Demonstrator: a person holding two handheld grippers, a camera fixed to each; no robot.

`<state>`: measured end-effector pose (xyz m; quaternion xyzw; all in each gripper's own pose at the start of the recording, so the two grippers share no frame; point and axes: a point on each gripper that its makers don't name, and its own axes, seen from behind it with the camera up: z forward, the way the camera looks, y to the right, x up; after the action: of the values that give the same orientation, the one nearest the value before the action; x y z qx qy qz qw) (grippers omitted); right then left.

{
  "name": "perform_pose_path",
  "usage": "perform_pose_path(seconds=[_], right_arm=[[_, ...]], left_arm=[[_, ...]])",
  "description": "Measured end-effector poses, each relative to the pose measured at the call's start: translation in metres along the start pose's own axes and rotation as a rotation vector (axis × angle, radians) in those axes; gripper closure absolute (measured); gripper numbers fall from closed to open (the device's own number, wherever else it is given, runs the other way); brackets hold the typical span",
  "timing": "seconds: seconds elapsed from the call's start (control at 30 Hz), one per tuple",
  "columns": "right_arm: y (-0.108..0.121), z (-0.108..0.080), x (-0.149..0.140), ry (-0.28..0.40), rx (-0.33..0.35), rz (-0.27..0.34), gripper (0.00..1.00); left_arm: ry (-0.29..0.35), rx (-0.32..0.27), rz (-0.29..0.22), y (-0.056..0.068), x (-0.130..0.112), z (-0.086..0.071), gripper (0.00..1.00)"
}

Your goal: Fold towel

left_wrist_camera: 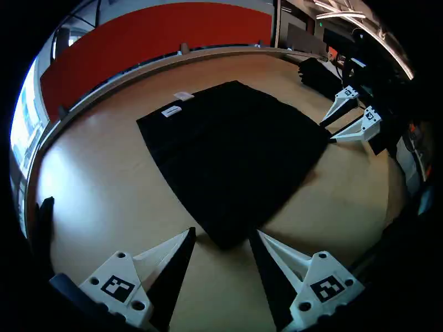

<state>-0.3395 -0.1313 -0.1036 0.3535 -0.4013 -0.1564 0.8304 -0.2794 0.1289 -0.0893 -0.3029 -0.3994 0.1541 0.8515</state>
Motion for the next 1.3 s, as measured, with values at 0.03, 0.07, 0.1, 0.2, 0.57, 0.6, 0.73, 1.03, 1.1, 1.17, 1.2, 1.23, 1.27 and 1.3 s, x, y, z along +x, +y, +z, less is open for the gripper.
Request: perform_pose_path(seconds=[0.03,0.07,0.1,0.2,0.57,0.6,0.73,1.03,1.1,1.17,1.2,1.23,1.27,1.3], right_arm=[[-0.001,0.000,0.000,0.000,0.001,0.000,0.51],[-0.001,0.000,0.000,0.000,0.001,-0.001,0.54],[-0.002,-0.001,0.000,0.001,0.002,-0.001,0.59],[-0.003,-0.001,0.001,0.003,0.001,0.003,0.70],[-0.006,-0.002,0.005,0.010,-0.001,0.028,0.84],[-0.006,-0.002,0.006,0.014,-0.003,0.033,0.85],[-0.003,-0.005,0.010,0.025,-0.007,0.054,0.85],[0.002,-0.015,0.025,0.054,-0.014,0.051,0.85],[0.002,-0.020,0.031,0.064,-0.018,0.047,0.85],[0.003,-0.025,0.037,0.071,-0.021,0.041,0.85],[0.003,-0.028,0.040,0.074,-0.022,0.038,0.85],[0.002,-0.030,0.043,0.076,-0.022,0.036,0.85],[0.002,-0.033,0.045,0.078,-0.023,0.034,0.85],[0.002,-0.036,0.049,0.081,-0.023,0.031,0.85]], left_arm=[[-0.001,0.000,0.001,0.000,0.000,0.000,0.34],[-0.002,-0.001,0.001,0.001,0.000,0.000,0.36],[-0.004,-0.001,0.002,0.001,0.000,0.000,0.38],[-0.007,0.003,-0.002,0.001,0.000,-0.001,0.53],[-0.016,0.012,-0.036,0.000,0.001,-0.001,0.83],[-0.016,0.010,-0.040,0.000,0.001,-0.002,0.84],[-0.015,0.001,-0.074,0.002,0.002,-0.004,0.85],[0.006,0.008,-0.105,0.003,0.014,-0.018,0.85],[0.011,0.010,-0.113,0.002,0.019,-0.023,0.85],[0.018,0.010,-0.123,0.002,0.024,-0.029,0.85],[0.022,0.010,-0.129,0.001,0.027,-0.032,0.85],[0.026,0.011,-0.133,0.001,0.030,-0.035,0.85],[0.030,0.012,-0.138,0.001,0.032,-0.038,0.85],[0.034,0.013,-0.142,0.000,0.035,-0.042,0.85]])
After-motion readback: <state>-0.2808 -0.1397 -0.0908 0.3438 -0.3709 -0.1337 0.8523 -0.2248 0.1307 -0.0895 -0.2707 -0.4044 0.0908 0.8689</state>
